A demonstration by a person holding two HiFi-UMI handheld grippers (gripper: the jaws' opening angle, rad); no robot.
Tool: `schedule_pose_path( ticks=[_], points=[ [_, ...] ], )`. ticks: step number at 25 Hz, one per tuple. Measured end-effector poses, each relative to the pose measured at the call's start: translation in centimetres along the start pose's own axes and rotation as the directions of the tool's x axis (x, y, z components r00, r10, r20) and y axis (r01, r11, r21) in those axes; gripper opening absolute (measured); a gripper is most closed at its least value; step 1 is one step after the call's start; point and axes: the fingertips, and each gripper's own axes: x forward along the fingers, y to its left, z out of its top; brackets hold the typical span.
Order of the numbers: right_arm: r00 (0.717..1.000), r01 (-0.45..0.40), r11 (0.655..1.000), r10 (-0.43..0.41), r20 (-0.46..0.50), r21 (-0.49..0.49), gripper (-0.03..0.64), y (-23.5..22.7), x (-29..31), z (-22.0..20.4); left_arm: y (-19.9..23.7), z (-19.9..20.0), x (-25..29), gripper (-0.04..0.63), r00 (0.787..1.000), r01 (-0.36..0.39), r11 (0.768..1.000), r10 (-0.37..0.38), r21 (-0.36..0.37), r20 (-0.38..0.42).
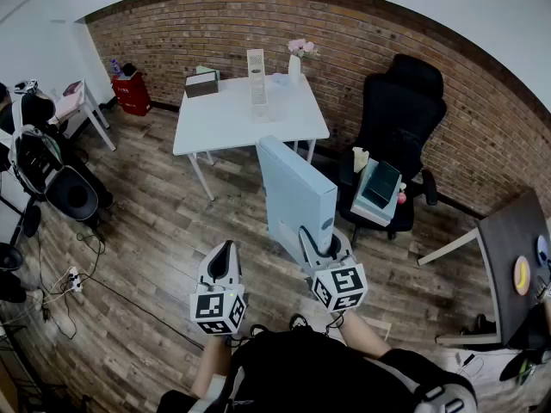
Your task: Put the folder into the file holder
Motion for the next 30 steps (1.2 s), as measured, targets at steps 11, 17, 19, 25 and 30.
schedule_pose_path(
  ticks=[11,17,19,25,30],
  points=[
    [0.999,0.011,0.999,-0.009,-0.052,0.045,0.147,5.2,0.5,-2.7,4.3,-2.7,-3.5,0.023,0.998,0.026,0.999,-0.028,-0.032,-0.055],
    [0.993,0.016,0.999,-0.011,-0.120,0.037,0.147,5.2,1.1,-4.5,5.3,-4.6,-3.4,0.023,0.995,0.020,0.997,-0.027,-0.072,-0.092],
    [0.992,0.012,0.999,-0.007,-0.125,0.037,0.147,4.9,1.8,-4.6,5.7,-5.0,-2.9,0.023,0.994,0.015,0.997,-0.023,-0.080,-0.104],
    [0.993,-0.002,0.998,0.008,-0.115,0.057,0.149,2.9,6.7,-4.6,7.5,-4.3,0.6,0.023,0.994,-0.009,0.999,0.003,-0.049,-0.113],
    [0.997,-0.027,0.996,0.033,-0.069,0.082,0.149,1.8,11.9,-2.9,9.9,-2.3,5.2,0.023,0.993,-0.002,1.000,0.000,-0.018,-0.115]
  ],
)
